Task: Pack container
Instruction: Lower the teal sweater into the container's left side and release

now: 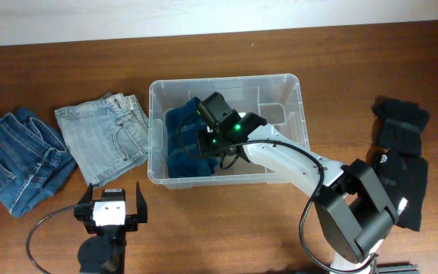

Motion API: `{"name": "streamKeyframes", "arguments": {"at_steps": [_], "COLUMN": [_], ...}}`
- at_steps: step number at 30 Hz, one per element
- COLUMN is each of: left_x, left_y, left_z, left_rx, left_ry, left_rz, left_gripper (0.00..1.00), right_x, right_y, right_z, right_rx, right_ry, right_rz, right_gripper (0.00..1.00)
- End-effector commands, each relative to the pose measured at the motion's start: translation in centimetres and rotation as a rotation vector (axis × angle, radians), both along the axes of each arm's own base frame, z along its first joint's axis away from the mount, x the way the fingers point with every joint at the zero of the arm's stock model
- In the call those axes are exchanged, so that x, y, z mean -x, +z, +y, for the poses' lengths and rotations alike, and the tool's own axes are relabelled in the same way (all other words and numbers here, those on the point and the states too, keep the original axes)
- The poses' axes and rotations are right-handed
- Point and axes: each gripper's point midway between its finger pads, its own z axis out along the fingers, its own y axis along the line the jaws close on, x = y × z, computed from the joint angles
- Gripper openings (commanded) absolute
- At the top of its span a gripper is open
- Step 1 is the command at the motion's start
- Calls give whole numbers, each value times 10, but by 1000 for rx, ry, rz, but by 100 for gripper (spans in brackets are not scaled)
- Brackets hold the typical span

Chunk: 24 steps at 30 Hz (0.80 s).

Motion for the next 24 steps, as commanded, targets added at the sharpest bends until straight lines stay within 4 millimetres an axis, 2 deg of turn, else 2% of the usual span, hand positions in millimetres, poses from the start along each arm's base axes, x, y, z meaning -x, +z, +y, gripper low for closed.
{"name": "streamKeyframes", "arguments": {"at_steps": [1,10,15,21,24], "left_x": [0,0,0,0,0], "left_y": [0,0,0,0,0], "left_z": [-1,-1,-1,-1,-1], "left_rx": [-10,-10,-10,-10,-10], "left_ry": [-8,-8,-8,-8,-8], "left_rz": [-4,-4,-4,-4,-4], "left_gripper": [100,100,100,100,100], "right_x": [5,-8,-18,-28,-36], "right_y": [3,4,13,18,33], "right_z": [14,-3,-25,-48,-59], "right_rx": [-53,-38,-40,1,7], "right_ry": [34,-12,-63,-19,-42], "right_rz": [29,20,21,-19,-50], "right_gripper": [5,9,20,22,22]}}
